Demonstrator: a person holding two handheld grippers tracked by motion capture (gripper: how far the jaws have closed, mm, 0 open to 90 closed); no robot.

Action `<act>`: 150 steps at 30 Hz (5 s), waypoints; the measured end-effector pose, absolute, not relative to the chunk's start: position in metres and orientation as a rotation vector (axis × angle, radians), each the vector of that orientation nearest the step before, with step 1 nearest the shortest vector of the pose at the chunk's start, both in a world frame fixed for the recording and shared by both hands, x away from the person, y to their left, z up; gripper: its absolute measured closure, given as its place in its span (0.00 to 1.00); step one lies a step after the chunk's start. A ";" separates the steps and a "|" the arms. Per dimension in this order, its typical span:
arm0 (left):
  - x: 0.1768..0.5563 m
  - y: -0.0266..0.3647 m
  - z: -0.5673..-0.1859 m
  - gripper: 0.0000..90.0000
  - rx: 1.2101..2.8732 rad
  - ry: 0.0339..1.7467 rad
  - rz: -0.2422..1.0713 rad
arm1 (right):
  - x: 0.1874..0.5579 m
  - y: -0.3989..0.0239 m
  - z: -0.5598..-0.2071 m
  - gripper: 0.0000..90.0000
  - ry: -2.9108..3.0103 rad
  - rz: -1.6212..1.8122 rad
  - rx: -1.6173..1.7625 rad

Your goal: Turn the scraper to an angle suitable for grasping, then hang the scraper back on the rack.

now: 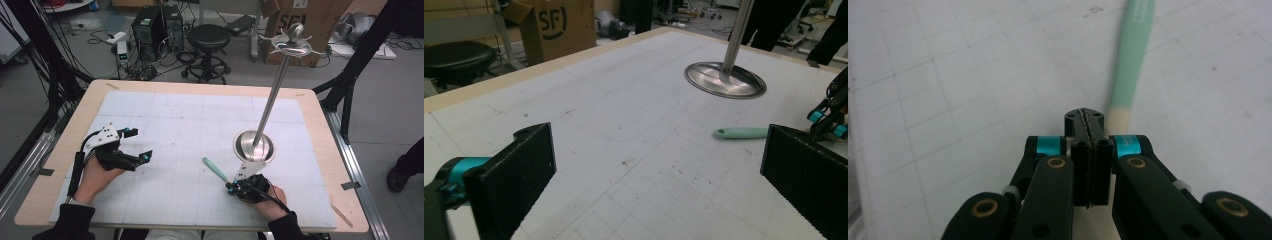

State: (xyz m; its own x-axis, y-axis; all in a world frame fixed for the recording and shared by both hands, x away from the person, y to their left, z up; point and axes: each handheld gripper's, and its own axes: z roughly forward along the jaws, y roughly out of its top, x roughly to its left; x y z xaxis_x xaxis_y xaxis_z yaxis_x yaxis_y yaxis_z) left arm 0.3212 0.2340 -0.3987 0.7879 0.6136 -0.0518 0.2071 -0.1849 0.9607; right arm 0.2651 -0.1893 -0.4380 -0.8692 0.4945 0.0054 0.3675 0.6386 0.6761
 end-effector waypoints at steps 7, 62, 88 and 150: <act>0.322 0.234 -0.399 0.02 1.756 0.638 0.413 | 0.271 -0.203 -0.438 1.00 2.638 1.027 0.752; 0.320 0.233 -0.399 0.02 1.765 0.633 0.405 | 0.309 -0.219 -0.391 0.01 2.717 1.096 0.684; 0.317 0.232 -0.397 0.02 1.771 0.628 0.412 | 0.330 -0.187 -0.404 0.44 2.982 0.435 0.632; 0.318 0.231 -0.398 0.02 1.766 0.632 0.410 | 0.307 -0.255 -0.374 0.90 2.622 1.216 0.776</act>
